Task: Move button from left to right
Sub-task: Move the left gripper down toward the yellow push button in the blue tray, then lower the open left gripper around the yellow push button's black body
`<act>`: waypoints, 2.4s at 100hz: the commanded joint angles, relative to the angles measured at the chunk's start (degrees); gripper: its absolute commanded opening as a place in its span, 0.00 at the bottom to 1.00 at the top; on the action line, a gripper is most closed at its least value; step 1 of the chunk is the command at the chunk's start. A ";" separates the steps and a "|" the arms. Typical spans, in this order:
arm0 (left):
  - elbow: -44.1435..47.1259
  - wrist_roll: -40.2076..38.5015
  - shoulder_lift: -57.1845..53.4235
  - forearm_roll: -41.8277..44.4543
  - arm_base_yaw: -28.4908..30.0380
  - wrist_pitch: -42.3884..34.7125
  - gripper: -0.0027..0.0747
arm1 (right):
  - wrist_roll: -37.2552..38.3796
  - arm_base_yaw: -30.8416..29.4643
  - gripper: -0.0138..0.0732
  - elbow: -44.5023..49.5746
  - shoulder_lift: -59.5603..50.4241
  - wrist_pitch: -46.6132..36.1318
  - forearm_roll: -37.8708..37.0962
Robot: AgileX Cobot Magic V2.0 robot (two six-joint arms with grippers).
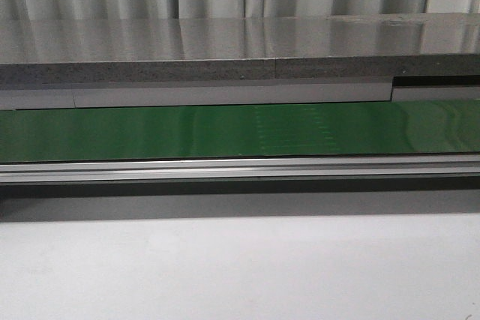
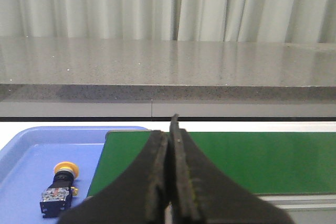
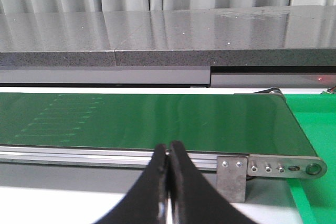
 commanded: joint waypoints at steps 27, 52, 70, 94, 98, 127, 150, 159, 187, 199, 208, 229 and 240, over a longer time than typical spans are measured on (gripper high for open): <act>-21.20 -0.64 19.46 0.22 0.13 9.85 0.01 | -0.21 -0.10 0.08 -0.94 -1.17 -5.16 -0.56; -36.48 -0.64 37.94 0.22 0.13 27.52 0.01 | -0.21 -0.10 0.08 -0.94 -1.17 -5.16 -0.56; -43.97 -0.64 47.09 0.22 0.13 36.45 0.01 | -0.21 -0.10 0.08 -0.94 -1.17 -5.16 -0.56; -45.92 -0.64 52.57 0.11 0.13 38.42 0.01 | -0.21 -0.10 0.08 -0.94 -1.17 -5.16 -0.56; -45.92 -0.64 52.92 0.11 0.13 38.42 0.01 | -0.21 -0.10 0.08 -0.94 -1.17 -5.16 -0.56; -45.92 -0.06 53.04 0.11 0.13 38.30 0.14 | -0.21 -0.10 0.08 -0.94 -1.17 -5.16 -0.56; -45.92 -0.06 53.04 0.11 0.13 38.33 0.85 | -0.21 -0.10 0.08 -0.94 -1.17 -5.16 -0.56; -45.92 -0.06 53.04 0.89 0.13 38.18 0.96 | -0.21 -0.10 0.08 -0.94 -1.17 -5.16 -0.56; -45.92 -0.06 53.04 3.25 0.13 36.06 0.86 | -0.21 -0.10 0.08 -0.94 -1.17 -5.16 -0.56; -46.28 -0.42 53.69 4.39 0.51 34.06 0.86 | -0.21 -0.10 0.08 -0.94 -1.17 -5.16 -0.56; -47.35 -0.56 55.82 4.39 2.46 34.06 0.86 | -0.21 -0.10 0.08 -0.94 -1.17 -5.16 -0.56; -51.95 -0.56 64.37 4.17 12.70 33.56 0.86 | -0.21 -0.10 0.08 -0.94 -1.17 -5.16 -0.56; -54.55 -0.56 69.69 4.02 17.33 31.91 0.86 | -0.21 -0.10 0.08 -0.94 -1.17 -5.16 -0.56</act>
